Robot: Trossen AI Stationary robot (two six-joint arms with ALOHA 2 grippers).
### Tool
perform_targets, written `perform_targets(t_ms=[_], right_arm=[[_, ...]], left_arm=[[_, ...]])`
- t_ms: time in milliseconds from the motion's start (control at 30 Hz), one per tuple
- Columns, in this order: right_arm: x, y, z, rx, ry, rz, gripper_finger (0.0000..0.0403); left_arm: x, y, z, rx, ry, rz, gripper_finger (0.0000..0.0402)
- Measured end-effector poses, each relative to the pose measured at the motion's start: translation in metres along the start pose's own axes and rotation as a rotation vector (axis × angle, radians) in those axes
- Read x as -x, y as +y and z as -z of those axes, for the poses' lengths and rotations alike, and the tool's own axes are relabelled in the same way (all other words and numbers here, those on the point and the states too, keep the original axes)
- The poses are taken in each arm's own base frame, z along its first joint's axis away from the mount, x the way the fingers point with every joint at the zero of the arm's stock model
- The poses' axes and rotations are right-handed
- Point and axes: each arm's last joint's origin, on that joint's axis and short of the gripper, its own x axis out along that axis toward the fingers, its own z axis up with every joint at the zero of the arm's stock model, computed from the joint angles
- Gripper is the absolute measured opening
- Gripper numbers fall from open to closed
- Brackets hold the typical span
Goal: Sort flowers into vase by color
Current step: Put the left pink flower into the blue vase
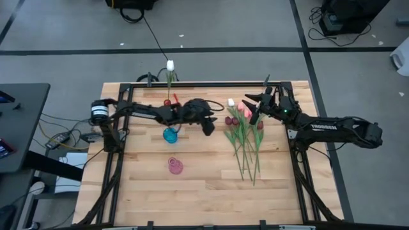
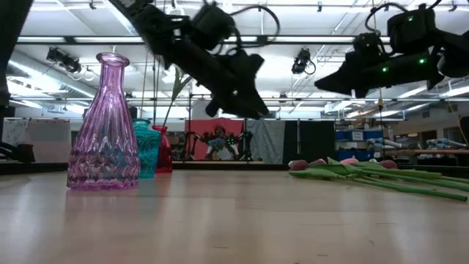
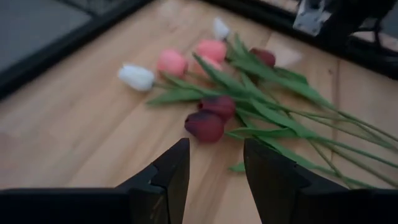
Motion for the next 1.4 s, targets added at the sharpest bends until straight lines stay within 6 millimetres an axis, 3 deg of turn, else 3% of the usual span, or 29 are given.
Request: perform_targets(t_ms=[367,700,1000,1200,1400], right_arm=[[0.025,-0.006,-0.010,0.025,0.037,0.086,0.0155],[0.028,-0.005,-0.005,0.045,0.100,0.088,0.0155],[0.028,-0.005,-0.005,0.035,0.092,0.085,0.0155],[0.027,-0.005,-0.006,0.035,0.082,0.078,0.0155],[0.026,-0.003,-0.006,0.027,0.080,0.050,0.0155]], left_arm=[[-0.051,-0.025,0.000,0.161,0.170,-0.046,0.0156],[-0.071,-0.079,-0.003,0.131,0.201,0.164,0.0156],[-0.077,-0.118,0.019,0.132,0.250,0.247,0.0156],[-0.085,-0.131,0.038,0.134,0.271,0.193,0.0156],[-0.106,-0.142,0.048,0.135,0.299,0.179,0.0156]])
